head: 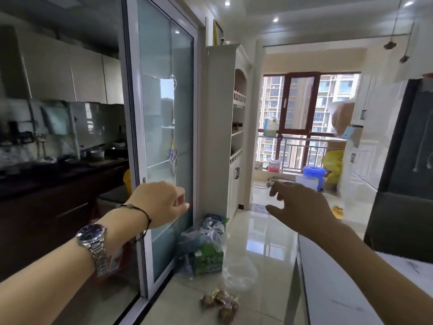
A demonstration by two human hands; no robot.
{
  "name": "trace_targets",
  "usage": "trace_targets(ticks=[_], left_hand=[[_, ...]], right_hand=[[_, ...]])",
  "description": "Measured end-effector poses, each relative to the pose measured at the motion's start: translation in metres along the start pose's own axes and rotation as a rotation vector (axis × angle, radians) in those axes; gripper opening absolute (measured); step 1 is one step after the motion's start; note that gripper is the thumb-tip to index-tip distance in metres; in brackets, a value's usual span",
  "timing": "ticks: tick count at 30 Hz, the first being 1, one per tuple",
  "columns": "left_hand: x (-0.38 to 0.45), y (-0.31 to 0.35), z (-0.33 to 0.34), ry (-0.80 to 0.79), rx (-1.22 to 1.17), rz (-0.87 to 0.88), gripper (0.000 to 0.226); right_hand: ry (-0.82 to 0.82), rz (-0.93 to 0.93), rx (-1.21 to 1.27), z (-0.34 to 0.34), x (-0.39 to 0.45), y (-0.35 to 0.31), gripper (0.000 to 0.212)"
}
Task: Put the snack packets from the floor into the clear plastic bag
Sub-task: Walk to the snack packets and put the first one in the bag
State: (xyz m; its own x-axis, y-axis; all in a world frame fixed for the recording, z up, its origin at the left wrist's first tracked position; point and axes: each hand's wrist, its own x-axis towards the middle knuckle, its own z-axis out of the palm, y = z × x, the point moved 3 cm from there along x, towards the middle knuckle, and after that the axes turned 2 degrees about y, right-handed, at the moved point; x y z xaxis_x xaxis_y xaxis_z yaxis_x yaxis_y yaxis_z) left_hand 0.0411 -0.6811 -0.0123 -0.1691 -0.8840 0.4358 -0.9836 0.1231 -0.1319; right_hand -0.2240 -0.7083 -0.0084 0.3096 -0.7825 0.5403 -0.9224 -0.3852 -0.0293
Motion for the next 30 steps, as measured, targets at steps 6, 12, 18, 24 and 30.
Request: trace_targets(ticks=[6, 12, 18, 24, 30], left_hand=[[0.076, -0.038, 0.070, -0.005, -0.038, 0.029, 0.032], [0.141, -0.089, 0.141, -0.079, -0.088, 0.049, 0.032], [0.197, -0.110, 0.201, -0.162, -0.116, 0.072, 0.031], [0.255, -0.102, 0.253, -0.206, -0.141, 0.102, 0.031], [0.325, -0.090, 0.314, -0.234, -0.165, 0.119, 0.025]], right_hand=[[0.013, 0.020, 0.020, 0.078, 0.068, 0.007, 0.033], [-0.077, 0.084, 0.059, 0.168, 0.131, 0.007, 0.030], [-0.119, 0.131, 0.056, 0.225, 0.171, 0.017, 0.030], [-0.155, 0.158, 0.037, 0.275, 0.206, 0.049, 0.031], [-0.171, 0.170, 0.064, 0.337, 0.259, 0.094, 0.032]])
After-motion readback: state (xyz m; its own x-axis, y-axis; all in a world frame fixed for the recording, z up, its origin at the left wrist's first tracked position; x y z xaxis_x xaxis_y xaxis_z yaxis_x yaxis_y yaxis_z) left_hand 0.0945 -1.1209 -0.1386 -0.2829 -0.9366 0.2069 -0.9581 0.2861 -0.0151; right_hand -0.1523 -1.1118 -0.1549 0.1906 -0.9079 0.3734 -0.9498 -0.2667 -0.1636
